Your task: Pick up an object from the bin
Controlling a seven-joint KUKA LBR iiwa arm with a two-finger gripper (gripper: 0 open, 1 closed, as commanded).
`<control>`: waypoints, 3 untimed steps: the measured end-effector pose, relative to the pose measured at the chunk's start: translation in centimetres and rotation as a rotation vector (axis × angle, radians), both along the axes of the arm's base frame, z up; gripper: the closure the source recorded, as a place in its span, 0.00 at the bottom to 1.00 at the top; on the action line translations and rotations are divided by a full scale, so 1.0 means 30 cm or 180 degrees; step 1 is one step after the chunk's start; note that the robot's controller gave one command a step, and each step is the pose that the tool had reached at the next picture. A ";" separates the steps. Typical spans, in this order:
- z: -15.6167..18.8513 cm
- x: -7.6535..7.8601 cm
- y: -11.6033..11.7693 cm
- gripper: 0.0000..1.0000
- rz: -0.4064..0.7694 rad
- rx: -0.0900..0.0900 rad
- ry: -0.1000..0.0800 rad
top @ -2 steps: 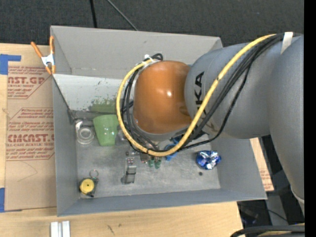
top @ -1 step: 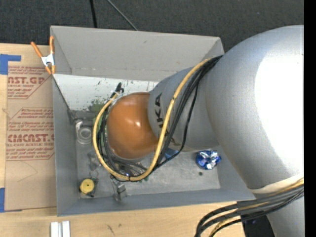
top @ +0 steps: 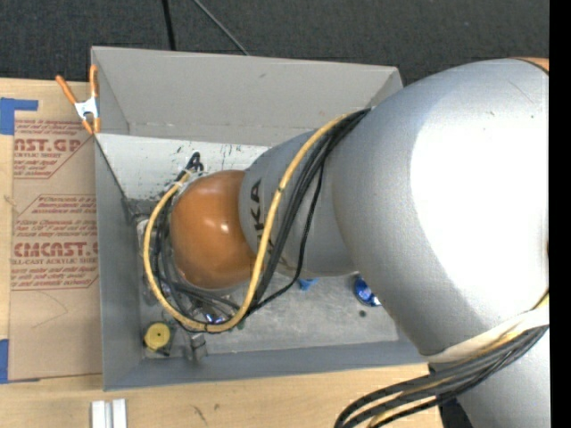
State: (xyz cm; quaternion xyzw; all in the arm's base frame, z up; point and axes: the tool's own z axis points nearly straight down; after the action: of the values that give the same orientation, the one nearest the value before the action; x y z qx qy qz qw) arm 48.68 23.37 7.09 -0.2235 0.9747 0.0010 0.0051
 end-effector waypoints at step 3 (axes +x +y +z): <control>0.000 0.000 0.039 0.00 0.0426 -0.0010 0.0008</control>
Offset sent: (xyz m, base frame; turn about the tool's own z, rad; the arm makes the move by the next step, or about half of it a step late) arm 0.0000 0.0000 0.0000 0.0000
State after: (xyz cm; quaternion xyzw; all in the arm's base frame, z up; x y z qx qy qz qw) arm 48.69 24.53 7.09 -0.2882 0.9576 0.0001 0.0035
